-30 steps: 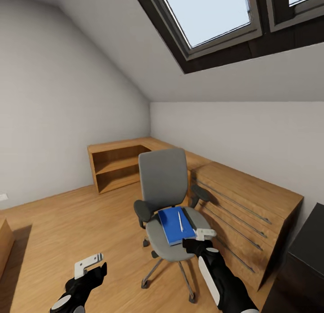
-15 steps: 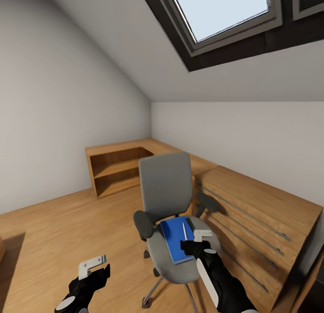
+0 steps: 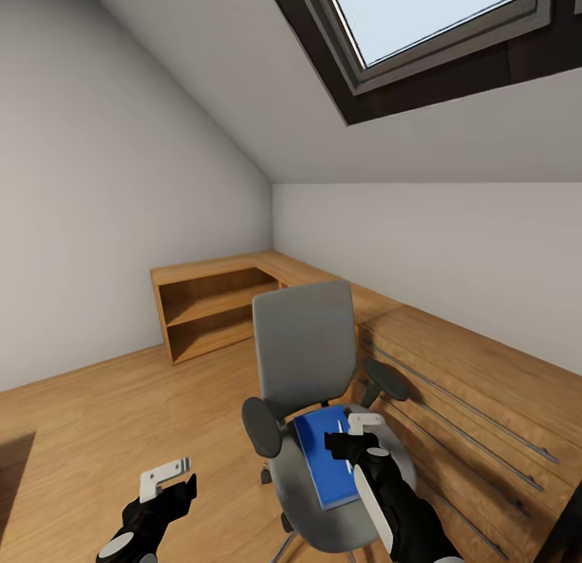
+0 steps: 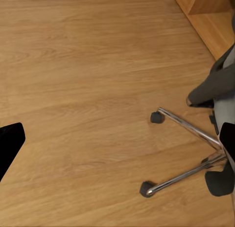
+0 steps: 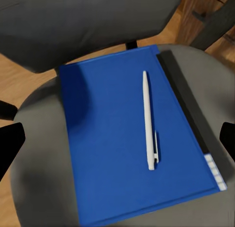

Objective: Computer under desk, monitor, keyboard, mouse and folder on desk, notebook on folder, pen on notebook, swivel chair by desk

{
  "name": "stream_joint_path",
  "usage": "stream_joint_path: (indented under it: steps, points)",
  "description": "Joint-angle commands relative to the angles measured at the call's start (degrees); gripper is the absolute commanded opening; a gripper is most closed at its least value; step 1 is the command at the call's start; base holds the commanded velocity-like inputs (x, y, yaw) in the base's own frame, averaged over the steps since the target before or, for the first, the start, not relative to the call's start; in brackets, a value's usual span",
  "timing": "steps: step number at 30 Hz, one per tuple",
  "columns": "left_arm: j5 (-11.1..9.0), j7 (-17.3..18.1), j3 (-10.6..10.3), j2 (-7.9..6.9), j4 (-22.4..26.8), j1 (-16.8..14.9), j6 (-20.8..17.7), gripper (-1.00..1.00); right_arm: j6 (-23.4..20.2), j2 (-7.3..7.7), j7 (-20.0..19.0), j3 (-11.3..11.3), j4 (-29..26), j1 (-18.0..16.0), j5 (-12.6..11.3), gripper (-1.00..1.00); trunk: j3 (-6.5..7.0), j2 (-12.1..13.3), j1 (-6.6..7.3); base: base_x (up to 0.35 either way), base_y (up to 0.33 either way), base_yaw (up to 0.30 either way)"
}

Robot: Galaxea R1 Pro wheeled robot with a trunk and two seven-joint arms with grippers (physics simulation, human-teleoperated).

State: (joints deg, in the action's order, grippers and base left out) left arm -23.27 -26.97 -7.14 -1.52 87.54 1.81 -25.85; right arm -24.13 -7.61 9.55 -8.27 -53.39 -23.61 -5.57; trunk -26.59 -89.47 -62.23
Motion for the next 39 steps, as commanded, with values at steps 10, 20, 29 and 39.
stream_joint_path:
  steps: [10,20,29,39]
  points:
    - [-0.6,-0.7,0.4,0.0,2.8,0.0,-0.1,1.0,-0.2,0.91,0.6,-0.2,1.9,0.0,-0.4,1.0,-0.77,-1.6,-0.89,0.015,0.001,0.0]
    - [-0.6,-0.9,0.5,0.02,3.0,0.0,-0.1,1.0,-0.2,1.02,0.6,-0.1,2.4,0.0,-0.4,1.0,-2.39,-5.2,-2.86,0.0,0.0,0.0]
    - [-0.5,-0.8,0.5,-0.06,2.8,0.0,-0.2,1.0,-0.2,1.02,0.6,-0.1,2.5,0.0,-0.2,1.0,-2.39,-5.2,-2.86,0.14,0.0,0.0]
    - [-0.7,-0.8,1.5,-0.06,3.0,0.0,-0.2,1.0,-0.2,1.04,0.6,-0.1,2.5,0.0,-0.1,1.0,-3.64,-8.1,-4.4,0.009,0.0,0.0]
